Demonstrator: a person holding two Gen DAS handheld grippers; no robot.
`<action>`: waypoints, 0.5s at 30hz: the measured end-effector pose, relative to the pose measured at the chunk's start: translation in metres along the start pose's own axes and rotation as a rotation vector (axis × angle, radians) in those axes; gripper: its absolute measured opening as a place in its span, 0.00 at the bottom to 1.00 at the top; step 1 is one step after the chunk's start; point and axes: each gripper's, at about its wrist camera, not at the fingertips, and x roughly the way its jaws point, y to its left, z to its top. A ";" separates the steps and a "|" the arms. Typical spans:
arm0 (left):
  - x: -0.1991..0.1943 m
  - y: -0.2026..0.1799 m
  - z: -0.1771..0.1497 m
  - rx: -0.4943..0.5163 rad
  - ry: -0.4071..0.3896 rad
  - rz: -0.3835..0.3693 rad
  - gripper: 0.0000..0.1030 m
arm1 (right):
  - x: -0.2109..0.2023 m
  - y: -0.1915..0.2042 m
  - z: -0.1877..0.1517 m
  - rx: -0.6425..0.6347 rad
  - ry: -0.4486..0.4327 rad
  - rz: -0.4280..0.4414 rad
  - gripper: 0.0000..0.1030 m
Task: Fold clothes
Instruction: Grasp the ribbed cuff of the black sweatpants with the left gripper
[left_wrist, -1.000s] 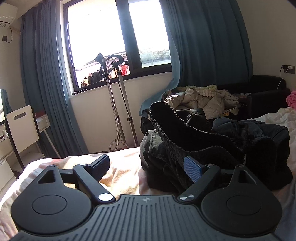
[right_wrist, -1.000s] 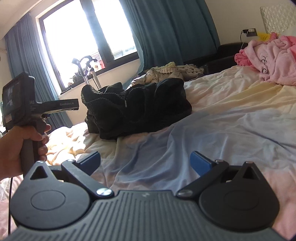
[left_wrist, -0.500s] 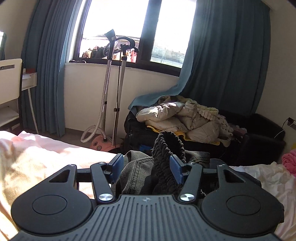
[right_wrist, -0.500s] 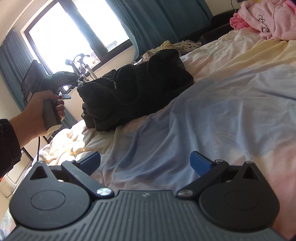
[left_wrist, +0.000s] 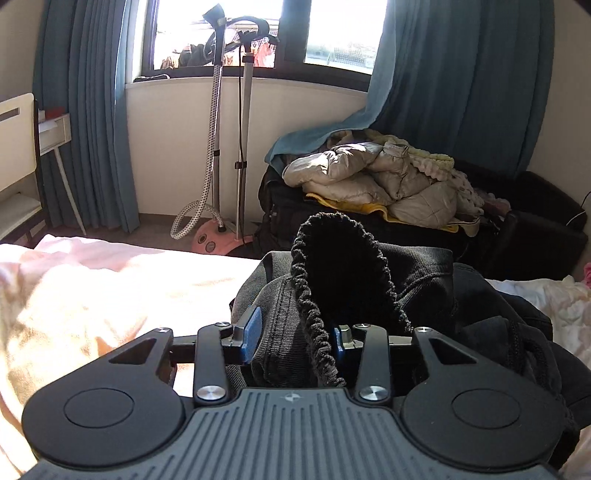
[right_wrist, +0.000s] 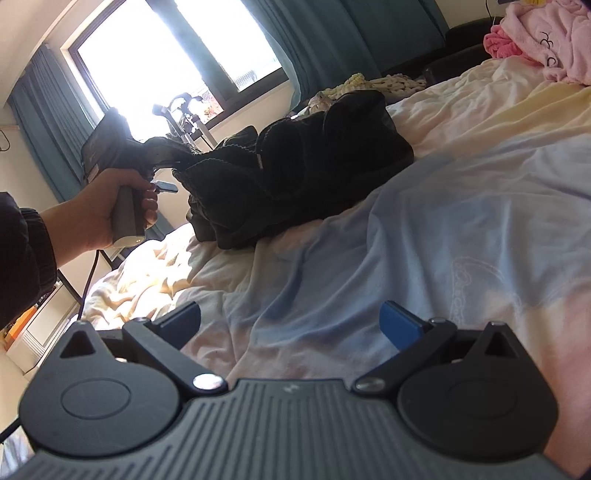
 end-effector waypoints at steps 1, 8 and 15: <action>-0.005 0.001 0.001 -0.032 -0.019 -0.031 0.11 | 0.000 0.002 0.000 -0.019 -0.005 -0.007 1.00; -0.094 0.008 -0.009 -0.079 -0.168 -0.190 0.10 | 0.000 0.009 -0.003 -0.108 -0.027 -0.020 1.00; -0.213 0.036 -0.035 -0.073 -0.250 -0.303 0.10 | -0.015 0.019 0.000 -0.176 -0.088 -0.015 1.00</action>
